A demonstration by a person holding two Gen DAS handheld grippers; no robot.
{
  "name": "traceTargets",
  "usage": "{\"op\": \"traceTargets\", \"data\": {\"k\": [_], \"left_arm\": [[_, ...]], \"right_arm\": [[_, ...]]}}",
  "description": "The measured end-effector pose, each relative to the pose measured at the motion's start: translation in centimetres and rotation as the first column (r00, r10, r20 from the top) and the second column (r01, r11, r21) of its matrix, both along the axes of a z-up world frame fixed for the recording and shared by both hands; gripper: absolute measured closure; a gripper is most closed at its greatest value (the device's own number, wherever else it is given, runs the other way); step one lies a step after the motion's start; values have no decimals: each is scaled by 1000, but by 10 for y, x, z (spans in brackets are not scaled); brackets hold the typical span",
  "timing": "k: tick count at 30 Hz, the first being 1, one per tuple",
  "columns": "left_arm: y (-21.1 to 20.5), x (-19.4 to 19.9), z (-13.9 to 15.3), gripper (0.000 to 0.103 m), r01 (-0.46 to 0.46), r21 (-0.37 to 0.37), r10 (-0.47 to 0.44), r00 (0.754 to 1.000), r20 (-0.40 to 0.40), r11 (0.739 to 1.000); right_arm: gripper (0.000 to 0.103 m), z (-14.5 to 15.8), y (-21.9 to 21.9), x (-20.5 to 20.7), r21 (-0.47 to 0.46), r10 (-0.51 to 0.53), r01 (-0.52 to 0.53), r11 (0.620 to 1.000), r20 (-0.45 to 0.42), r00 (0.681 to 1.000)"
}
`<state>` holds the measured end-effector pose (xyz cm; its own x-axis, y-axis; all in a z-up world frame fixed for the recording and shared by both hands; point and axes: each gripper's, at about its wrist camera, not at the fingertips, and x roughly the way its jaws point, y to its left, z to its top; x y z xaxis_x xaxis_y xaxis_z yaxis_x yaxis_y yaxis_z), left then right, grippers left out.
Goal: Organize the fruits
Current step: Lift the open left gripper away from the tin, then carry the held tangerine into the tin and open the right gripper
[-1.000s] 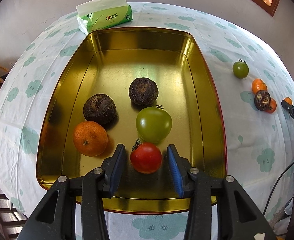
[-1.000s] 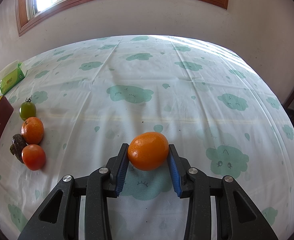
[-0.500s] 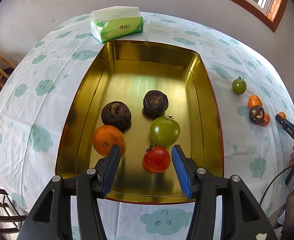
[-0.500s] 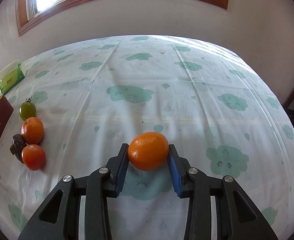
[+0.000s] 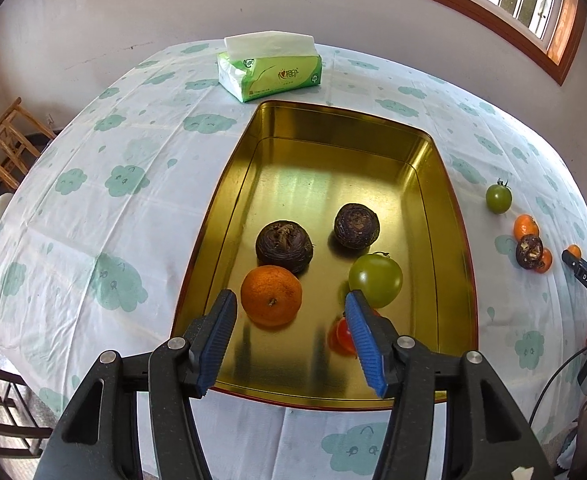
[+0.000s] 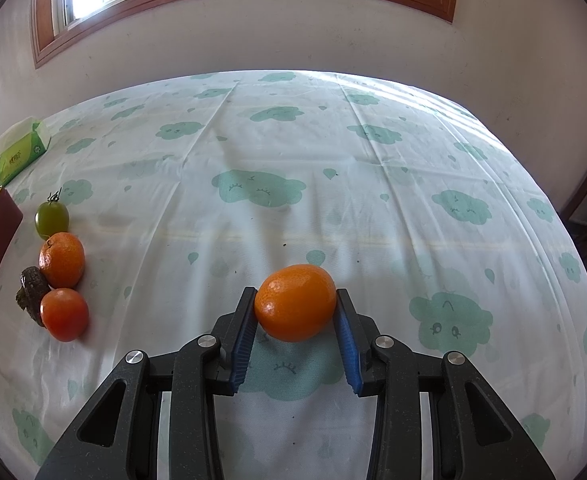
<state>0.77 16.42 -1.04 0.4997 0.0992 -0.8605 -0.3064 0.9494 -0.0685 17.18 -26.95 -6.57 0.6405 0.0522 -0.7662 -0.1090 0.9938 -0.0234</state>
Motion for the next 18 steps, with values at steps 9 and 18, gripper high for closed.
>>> {"op": "traceTargets", "data": {"k": [9, 18], "left_arm": [[17, -6, 3, 50, -40, -8, 40, 999, 7, 999], [25, -12, 11, 50, -44, -71, 47, 997, 53, 997]], "right_arm": [[65, 1, 3, 2, -19, -7, 7, 1000, -10, 1000], [65, 24, 23, -5, 0, 25, -25, 1000, 27, 999]]}}
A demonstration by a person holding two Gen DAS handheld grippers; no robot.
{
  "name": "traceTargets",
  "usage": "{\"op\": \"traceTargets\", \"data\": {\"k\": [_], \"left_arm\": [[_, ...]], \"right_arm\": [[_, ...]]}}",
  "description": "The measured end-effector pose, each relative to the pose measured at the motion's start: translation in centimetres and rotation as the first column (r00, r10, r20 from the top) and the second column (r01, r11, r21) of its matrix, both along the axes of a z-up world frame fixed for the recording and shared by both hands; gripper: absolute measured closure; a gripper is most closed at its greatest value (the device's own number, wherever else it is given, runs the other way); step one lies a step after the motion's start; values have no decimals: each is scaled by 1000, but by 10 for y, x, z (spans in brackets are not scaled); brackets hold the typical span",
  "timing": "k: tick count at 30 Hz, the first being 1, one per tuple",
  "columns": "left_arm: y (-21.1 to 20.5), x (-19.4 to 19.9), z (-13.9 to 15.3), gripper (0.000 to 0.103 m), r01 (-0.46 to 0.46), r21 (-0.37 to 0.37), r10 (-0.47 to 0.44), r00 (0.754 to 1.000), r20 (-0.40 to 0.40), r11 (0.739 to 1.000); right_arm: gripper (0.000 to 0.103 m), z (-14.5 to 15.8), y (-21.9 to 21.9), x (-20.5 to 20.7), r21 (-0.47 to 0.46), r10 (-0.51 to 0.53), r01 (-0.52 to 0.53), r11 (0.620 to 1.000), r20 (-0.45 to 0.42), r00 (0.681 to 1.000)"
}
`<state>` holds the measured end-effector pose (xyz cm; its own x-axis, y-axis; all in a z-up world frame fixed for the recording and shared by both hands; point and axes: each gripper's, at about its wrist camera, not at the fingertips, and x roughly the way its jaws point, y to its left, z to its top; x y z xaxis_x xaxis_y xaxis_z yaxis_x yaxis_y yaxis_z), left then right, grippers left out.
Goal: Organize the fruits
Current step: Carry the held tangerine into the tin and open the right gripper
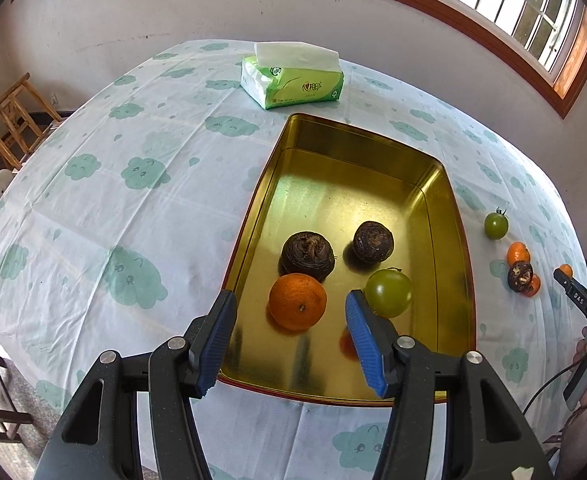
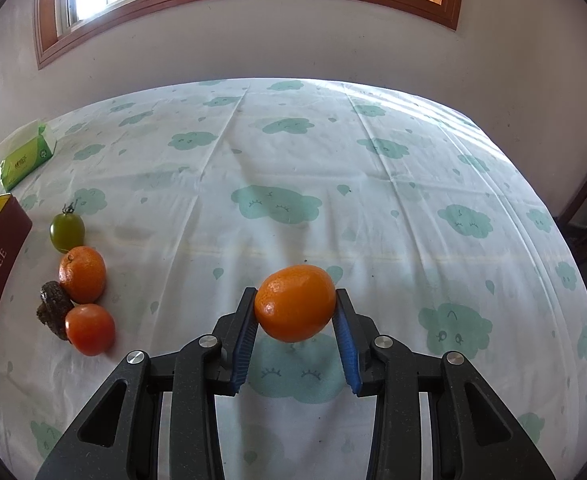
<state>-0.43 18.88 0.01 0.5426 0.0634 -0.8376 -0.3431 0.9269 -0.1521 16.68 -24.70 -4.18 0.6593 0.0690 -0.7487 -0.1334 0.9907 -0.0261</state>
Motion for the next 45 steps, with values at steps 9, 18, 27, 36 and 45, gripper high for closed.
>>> {"op": "traceTargets", "data": {"k": [9, 18, 27, 36, 45], "left_arm": [[12, -5, 9, 44, -34, 37, 34, 999, 4, 999], [31, -20, 9, 37, -79, 59, 79, 997, 2, 995], [58, -37, 4, 33, -157, 63, 158, 987, -9, 986], [81, -52, -3, 29, -216, 63, 218, 976, -28, 974], [87, -60, -11, 29, -238, 53, 241, 970, -42, 970]], "right_arm": [[65, 50, 80, -19, 25, 192, -195, 981, 74, 979], [65, 57, 195, -50, 55, 456, -458, 887, 53, 889], [65, 44, 295, -78, 65, 643, -642, 764, 12, 766], [65, 25, 347, -89, 52, 711, -709, 703, -36, 702], [65, 15, 360, -91, 44, 724, -723, 690, -63, 687]]}}
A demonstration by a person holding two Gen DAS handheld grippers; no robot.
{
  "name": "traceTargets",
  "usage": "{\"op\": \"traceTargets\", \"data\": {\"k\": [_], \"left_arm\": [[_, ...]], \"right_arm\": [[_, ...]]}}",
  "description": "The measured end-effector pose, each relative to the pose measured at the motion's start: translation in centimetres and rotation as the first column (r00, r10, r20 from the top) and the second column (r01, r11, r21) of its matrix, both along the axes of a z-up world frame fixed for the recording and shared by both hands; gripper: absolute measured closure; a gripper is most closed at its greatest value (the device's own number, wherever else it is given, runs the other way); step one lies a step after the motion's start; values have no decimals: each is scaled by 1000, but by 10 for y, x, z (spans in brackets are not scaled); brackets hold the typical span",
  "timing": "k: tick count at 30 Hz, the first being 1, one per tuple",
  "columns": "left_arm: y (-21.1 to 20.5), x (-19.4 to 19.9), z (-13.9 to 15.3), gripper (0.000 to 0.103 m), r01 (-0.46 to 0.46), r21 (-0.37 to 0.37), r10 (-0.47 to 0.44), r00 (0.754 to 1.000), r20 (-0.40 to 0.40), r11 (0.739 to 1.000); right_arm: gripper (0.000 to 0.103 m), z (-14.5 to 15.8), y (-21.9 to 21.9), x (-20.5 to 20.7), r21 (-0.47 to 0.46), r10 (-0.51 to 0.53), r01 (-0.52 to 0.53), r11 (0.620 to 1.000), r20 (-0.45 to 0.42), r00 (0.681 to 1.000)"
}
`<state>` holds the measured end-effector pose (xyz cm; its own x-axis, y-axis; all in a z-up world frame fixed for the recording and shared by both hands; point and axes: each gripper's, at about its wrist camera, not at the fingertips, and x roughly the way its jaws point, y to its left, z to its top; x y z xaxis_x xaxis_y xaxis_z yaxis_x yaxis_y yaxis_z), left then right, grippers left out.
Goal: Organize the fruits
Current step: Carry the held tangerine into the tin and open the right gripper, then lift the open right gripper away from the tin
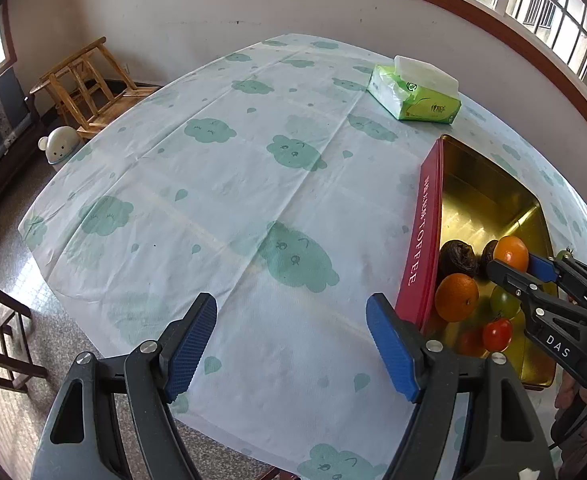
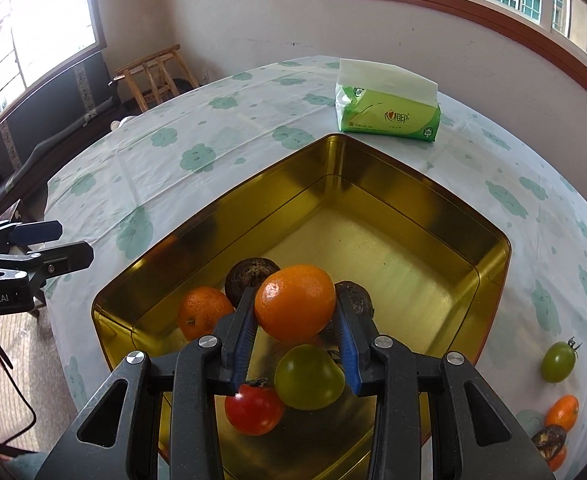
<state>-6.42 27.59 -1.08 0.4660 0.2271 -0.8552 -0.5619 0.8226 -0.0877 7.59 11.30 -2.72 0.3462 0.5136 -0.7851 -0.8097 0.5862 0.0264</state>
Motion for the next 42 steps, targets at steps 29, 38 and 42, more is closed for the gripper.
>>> {"op": "traceTargets", "data": {"k": [29, 38, 42], "left_arm": [[-16, 0, 1, 28, 41, 13, -40, 999, -15, 999], [-27, 3, 6, 28, 65, 18, -64, 998, -6, 998], [-40, 11, 10, 28, 99, 23, -99, 995, 3, 995]], "right_arm": [[57, -7, -6, -5, -5, -16, 16, 1000, -5, 1000], [55, 15, -34, -10, 64, -55, 54, 996, 9, 998], [55, 29, -68, -10, 101, -116, 112, 988, 29, 993]]}}
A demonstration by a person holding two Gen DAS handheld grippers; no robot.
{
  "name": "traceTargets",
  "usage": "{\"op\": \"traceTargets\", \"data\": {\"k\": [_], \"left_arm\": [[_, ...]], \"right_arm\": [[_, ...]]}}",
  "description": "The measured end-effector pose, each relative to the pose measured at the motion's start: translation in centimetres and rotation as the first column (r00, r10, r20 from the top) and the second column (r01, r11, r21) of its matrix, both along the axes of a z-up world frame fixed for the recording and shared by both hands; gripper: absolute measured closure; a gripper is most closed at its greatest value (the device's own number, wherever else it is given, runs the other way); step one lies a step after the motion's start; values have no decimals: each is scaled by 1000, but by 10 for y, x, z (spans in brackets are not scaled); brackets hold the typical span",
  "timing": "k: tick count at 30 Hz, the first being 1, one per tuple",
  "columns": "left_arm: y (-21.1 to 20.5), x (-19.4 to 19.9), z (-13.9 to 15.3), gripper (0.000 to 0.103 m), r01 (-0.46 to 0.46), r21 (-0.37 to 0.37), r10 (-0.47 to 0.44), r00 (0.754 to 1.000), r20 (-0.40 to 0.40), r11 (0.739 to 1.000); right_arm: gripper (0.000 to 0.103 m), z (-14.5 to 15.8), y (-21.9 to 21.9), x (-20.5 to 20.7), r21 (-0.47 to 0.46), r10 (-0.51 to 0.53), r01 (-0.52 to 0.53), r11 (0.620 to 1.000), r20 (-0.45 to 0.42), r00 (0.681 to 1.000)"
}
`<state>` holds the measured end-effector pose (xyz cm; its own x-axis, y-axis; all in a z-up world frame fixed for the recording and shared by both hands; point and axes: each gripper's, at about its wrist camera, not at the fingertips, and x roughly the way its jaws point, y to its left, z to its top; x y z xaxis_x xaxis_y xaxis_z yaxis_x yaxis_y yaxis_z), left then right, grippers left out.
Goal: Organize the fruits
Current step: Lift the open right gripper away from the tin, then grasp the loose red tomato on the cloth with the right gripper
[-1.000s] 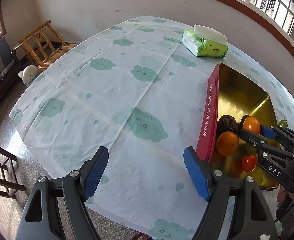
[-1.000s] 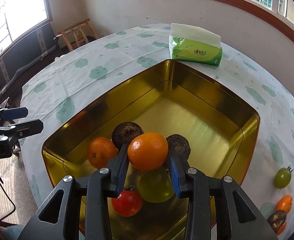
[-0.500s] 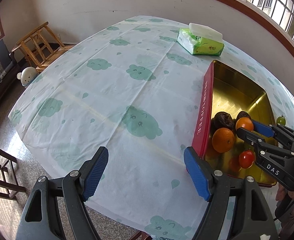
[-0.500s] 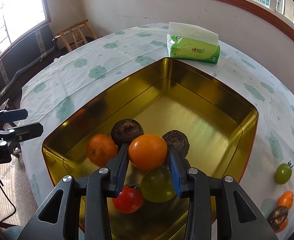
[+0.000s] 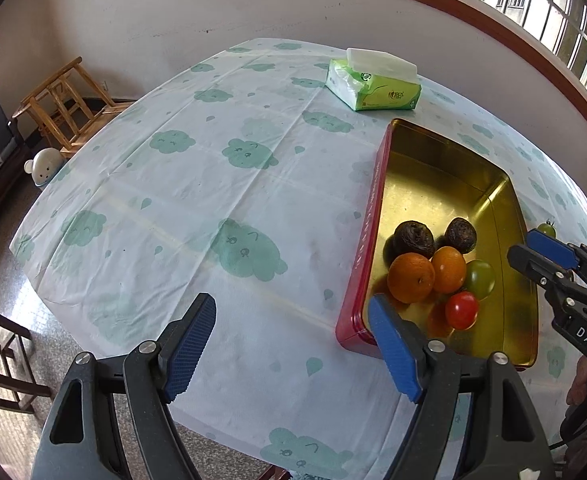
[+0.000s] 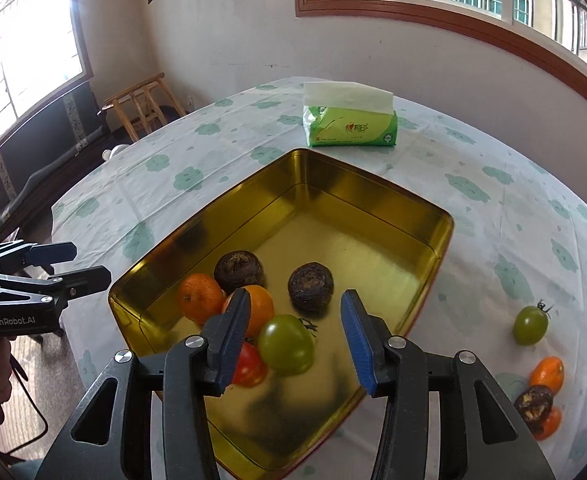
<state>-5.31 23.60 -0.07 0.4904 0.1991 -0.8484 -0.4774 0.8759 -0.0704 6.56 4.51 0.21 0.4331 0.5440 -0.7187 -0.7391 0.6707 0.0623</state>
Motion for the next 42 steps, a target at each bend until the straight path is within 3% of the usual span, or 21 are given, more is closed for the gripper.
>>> {"op": "traceTargets", "data": {"k": [7, 13, 18, 36, 42], "left_arm": [[-31, 18, 6, 28, 90, 4, -90, 996, 12, 996], [-59, 36, 10, 28, 164, 9, -164, 986, 12, 986], [-85, 51, 12, 28, 226, 12, -226, 974, 10, 974], [-154, 85, 15, 27, 375, 6, -375, 927, -11, 927], [-179, 94, 14, 27, 420, 7, -420, 908, -11, 908]], "right_arm": [[55, 7, -86, 16, -16, -169, 170, 985, 34, 985], [55, -9, -162, 36, -63, -323, 323, 944, 17, 946], [55, -29, -199, 46, -88, -392, 389, 917, -17, 920], [55, -60, -201, 71, -83, -370, 366, 927, -41, 928], [64, -64, -197, 74, -62, -365, 362, 930, -48, 930]]}}
